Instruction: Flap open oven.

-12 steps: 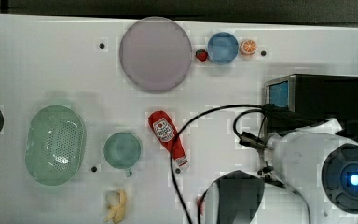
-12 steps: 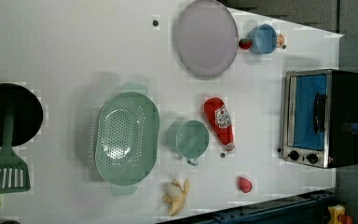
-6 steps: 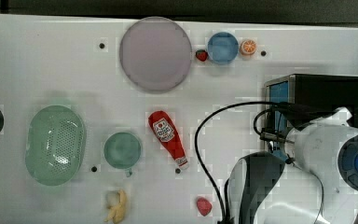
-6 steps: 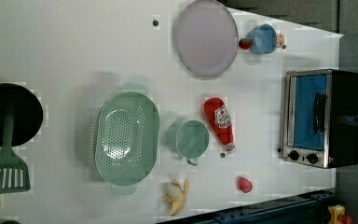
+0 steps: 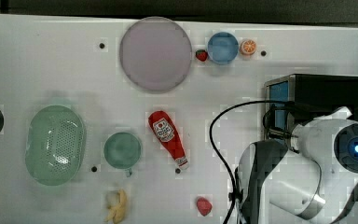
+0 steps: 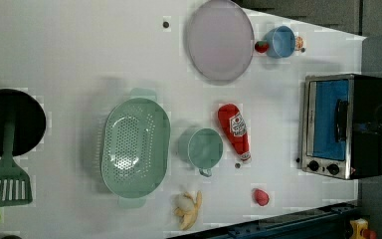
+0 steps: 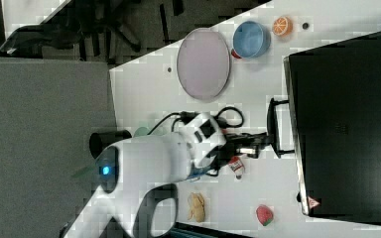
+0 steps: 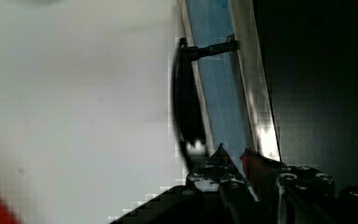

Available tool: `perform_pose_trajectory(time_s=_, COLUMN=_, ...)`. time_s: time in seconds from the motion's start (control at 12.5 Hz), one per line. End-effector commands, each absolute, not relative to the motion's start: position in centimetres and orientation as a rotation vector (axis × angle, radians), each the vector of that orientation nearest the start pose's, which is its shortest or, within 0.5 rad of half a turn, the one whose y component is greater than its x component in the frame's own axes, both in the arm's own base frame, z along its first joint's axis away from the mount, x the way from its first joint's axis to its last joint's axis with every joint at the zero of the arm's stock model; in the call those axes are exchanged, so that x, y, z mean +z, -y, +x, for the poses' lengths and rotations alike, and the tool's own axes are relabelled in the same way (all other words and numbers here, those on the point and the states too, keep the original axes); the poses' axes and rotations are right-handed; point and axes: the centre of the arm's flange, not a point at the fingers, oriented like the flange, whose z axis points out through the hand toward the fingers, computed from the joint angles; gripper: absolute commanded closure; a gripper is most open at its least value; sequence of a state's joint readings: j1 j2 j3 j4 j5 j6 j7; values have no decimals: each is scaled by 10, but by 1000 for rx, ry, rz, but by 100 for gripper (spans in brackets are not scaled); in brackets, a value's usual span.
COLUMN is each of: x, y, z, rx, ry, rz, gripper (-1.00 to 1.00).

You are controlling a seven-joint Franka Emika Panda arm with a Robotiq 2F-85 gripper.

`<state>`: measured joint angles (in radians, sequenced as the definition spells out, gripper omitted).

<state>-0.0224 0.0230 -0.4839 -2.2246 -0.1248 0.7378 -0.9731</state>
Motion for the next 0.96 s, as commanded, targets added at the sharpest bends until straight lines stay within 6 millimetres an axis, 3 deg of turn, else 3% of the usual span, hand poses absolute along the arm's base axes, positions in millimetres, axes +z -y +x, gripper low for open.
perform_pose_trajectory(time_s=0.08, x=363, y=258, z=476, rx=-54, ry=-263, rz=-3270, gripper=65)
perform_pose_trajectory(time_s=0.48, x=324, y=260, z=482, rx=7, ry=-249, rz=-3295, gripper=65)
perform_pose_trajectory(time_s=0.96, x=311, y=234, z=493, rx=43, ry=-162, rz=-3296, gripper=65)
